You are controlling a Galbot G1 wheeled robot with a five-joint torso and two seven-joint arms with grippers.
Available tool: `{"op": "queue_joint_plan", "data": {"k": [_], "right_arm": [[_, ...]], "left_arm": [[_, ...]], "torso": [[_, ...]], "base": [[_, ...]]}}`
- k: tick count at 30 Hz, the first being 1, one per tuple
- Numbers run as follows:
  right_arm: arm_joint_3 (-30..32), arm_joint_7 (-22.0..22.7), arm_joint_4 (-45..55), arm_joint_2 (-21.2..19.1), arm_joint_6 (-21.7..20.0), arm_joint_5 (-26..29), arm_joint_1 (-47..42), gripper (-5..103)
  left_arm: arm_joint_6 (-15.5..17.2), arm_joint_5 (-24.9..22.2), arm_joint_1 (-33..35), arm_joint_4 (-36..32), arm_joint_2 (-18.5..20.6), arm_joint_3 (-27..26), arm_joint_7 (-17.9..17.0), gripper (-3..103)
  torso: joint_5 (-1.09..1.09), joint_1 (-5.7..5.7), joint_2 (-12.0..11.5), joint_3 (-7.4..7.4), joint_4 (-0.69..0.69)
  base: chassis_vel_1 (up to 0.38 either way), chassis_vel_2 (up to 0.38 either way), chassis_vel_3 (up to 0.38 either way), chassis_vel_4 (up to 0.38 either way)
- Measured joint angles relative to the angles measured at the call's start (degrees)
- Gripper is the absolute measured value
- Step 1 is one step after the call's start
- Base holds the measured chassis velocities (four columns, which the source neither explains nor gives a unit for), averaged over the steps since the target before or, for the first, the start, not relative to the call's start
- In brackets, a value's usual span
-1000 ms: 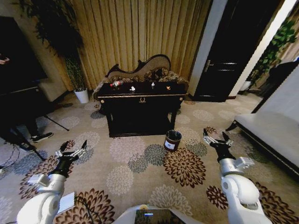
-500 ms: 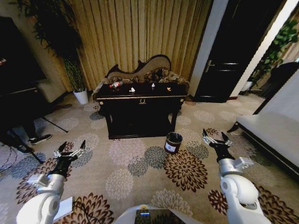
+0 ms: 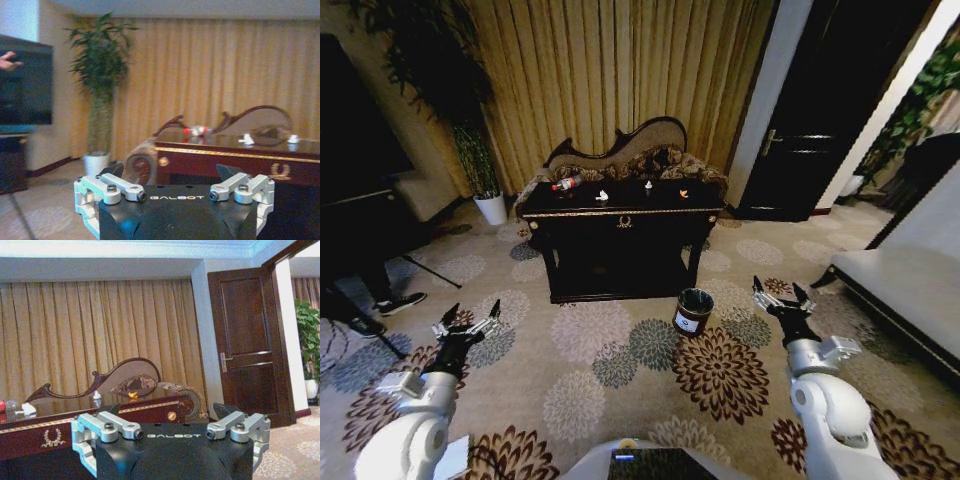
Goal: Move to the front of the table and place the trash on the table into the trash bin.
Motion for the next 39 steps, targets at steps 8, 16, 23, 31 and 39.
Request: {"op": "queue_joint_plan", "data": {"k": [8, 16, 23, 31, 39], "right_arm": [[-0.3, 0.0, 0.1, 1.0, -1.3, 0.5, 0.9, 100], [-0.5, 0.0, 0.3, 1.3, -1.4, 0.3, 1.0, 100], [-0.6, 0.0, 0.3, 1.6, -1.4, 0.3, 1.0, 100], [-0.8, 0.0, 0.2, 1.7, -1.4, 0.3, 1.4, 100], [-1.1, 0.0, 0.1, 2.0, -1.4, 0.2, 1.4, 100]], "left_arm": [[0.6, 2.5, -0.4, -0.6, -0.2, 0.2, -2.7, 100], [0.6, 3.0, -0.1, -0.4, -0.3, 0.4, -2.2, 100], [0.6, 3.0, -0.1, -0.4, -0.4, 0.5, -1.9, 100], [0.5, 3.0, 0.0, -0.5, -0.4, 0.5, -1.0, 100], [0.5, 3.0, 0.1, -0.6, -0.8, 0.7, -0.5, 100]], "torso": [[0.0, 0.01, 0.0, 0.01, 0.0], [-0.01, 0.01, 0.0, 0.01, 0.01], [0.0, 0.0, 0.0, 0.01, 0.0], [0.0, 0.01, 0.0, 0.01, 0.0], [0.0, 0.01, 0.0, 0.01, 0.0]], "base": [[-0.106, 0.105, 0.11, -0.097], [-0.115, 0.104, 0.098, -0.112], [-0.106, 0.106, 0.115, -0.106], [-0.114, 0.107, 0.108, -0.102], [-0.108, 0.106, 0.101, -0.108]]}}
